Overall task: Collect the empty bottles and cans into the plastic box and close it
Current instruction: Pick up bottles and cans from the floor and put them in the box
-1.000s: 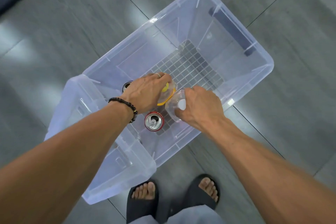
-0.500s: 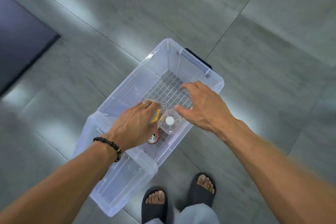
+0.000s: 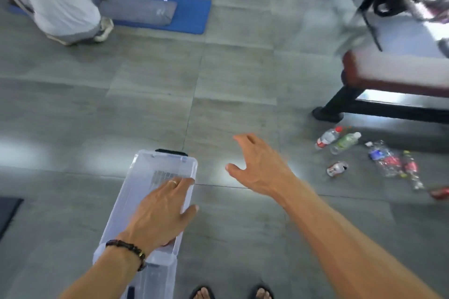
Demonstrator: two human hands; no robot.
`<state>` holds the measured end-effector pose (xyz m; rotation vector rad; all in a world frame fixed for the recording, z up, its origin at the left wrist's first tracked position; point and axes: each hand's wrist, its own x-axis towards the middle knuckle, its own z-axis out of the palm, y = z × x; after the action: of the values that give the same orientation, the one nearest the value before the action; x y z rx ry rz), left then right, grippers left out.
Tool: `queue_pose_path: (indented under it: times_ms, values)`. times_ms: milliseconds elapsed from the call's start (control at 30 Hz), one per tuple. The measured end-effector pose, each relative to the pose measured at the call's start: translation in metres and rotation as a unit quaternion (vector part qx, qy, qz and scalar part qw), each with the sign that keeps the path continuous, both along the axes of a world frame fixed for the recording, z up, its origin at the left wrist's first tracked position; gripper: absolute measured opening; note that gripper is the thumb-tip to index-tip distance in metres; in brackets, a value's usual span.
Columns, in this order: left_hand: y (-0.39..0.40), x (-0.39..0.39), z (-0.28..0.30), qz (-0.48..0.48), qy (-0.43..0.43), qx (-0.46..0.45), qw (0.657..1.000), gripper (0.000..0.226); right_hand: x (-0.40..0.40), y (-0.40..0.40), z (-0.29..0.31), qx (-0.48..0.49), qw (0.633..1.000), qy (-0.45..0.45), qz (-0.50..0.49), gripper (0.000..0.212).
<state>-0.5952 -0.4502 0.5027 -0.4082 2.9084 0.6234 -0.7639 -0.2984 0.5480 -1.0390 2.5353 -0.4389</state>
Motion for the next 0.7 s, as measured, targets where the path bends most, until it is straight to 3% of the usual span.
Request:
queue_pose_path:
  times_ms: [300,700]
  values:
    - [0.186,-0.059,0.114,-0.164,0.001,0.020,0.986,0.049,0.022,0.241,0.124,-0.012,0.975,0.051,-0.217,0.063]
    - [0.534,-0.015,0.184,-0.391,0.007,0.009,0.920,0.052,0.158,0.620,0.177,0.016,0.891,0.052,-0.450,0.067]
